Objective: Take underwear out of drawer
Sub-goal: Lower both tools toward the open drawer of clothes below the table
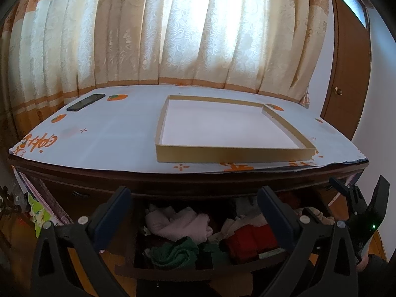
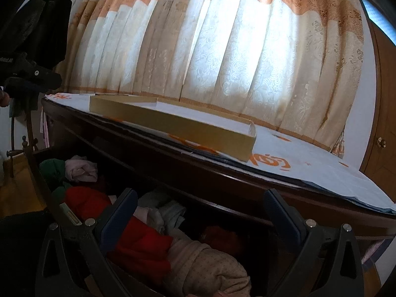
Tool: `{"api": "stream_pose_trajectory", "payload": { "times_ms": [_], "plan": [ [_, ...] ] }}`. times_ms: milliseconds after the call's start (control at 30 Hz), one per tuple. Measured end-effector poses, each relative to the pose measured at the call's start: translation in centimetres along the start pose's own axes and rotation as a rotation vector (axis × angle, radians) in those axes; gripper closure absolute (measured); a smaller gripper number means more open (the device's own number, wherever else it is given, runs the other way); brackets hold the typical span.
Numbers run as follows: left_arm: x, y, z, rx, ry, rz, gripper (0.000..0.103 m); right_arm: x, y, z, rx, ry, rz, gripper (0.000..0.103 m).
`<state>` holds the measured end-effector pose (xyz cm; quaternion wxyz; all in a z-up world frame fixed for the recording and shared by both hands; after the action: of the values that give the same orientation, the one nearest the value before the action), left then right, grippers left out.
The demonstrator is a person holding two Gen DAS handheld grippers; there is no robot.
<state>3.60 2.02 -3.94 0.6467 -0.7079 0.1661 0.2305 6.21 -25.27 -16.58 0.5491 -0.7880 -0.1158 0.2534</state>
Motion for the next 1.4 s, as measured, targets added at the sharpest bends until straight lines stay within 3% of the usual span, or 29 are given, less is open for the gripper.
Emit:
{"api": "stream_pose_trajectory", "payload": {
  "times_ms": [1400],
  "plan": [
    [-0.2, -0.7, 3.0, -0.071, 0.01, 0.026, 0.0, -2.3, 1.3, 0.9, 0.013, -0.108, 0.172, 0.0]
  ]
}}
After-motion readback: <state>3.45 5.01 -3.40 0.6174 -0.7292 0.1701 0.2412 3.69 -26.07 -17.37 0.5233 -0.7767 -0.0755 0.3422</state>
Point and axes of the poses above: each gripper's, at about its wrist camera, not at the fingertips, and x roughly the way its jaws point, z to its left, y to its underside, the point moved 4 cm from there along x, roughly the way its jaws point, and after that the axes turned 5 degrees about -y, right-handed, at the moved point
